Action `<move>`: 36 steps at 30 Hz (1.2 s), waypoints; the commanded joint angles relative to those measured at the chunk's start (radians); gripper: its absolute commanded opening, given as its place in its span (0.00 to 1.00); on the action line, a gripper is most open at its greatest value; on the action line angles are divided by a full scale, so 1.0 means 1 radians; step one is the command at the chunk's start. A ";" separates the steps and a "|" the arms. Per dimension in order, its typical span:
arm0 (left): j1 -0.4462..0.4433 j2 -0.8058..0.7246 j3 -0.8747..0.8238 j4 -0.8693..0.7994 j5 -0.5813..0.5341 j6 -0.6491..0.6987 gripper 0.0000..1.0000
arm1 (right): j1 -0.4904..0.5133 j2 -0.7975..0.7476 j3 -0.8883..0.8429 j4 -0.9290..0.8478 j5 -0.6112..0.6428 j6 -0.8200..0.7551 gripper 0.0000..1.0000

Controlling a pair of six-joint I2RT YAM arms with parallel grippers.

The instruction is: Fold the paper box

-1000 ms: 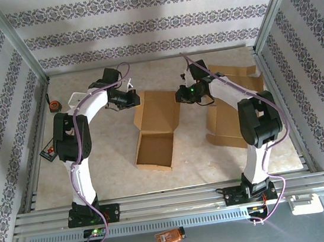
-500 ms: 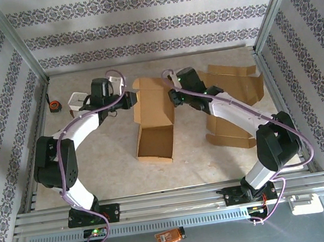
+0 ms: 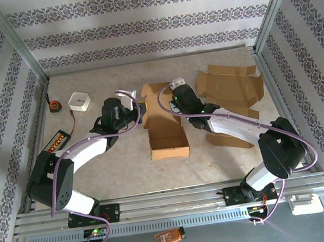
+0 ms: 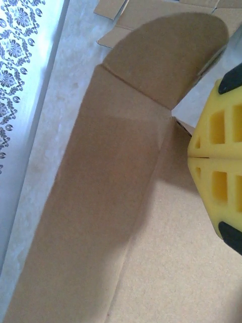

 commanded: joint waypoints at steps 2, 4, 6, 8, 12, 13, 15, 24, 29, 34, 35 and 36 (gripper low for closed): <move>-0.082 -0.051 -0.073 0.187 0.039 0.002 0.08 | 0.067 -0.063 -0.075 0.187 -0.074 -0.035 0.06; -0.111 -0.071 -0.109 0.200 0.033 0.004 0.10 | 0.084 -0.090 -0.113 0.211 -0.072 -0.054 0.06; -0.140 -0.086 -0.141 0.206 0.013 -0.004 0.10 | 0.101 -0.118 -0.162 0.238 -0.069 -0.064 0.06; -0.169 -0.096 -0.169 0.212 -0.010 -0.026 0.10 | 0.121 -0.148 -0.215 0.261 -0.073 -0.066 0.06; -0.224 -0.119 -0.190 0.196 -0.070 -0.061 0.11 | 0.162 -0.211 -0.312 0.312 -0.056 -0.091 0.06; -0.233 -0.125 -0.180 0.166 -0.091 -0.074 0.11 | 0.169 -0.228 -0.331 0.317 -0.055 -0.092 0.06; -0.242 -0.135 -0.143 0.082 -0.136 -0.118 0.11 | 0.175 -0.263 -0.358 0.319 -0.054 -0.099 0.05; -0.249 -0.132 0.004 -0.032 -0.236 -0.260 0.08 | 0.180 -0.379 -0.404 0.343 -0.060 -0.180 0.04; -0.284 -0.111 0.026 -0.042 -0.246 -0.232 0.06 | 0.181 -0.404 -0.410 0.356 -0.069 -0.195 0.03; -0.325 -0.079 -0.038 0.010 -0.263 -0.284 0.06 | 0.194 -0.405 -0.471 0.379 -0.051 -0.177 0.03; -0.335 -0.074 -0.052 0.021 -0.273 -0.295 0.06 | 0.198 -0.405 -0.485 0.387 -0.042 -0.175 0.03; -0.343 -0.069 -0.060 0.028 -0.283 -0.304 0.06 | 0.202 -0.406 -0.495 0.391 -0.035 -0.175 0.03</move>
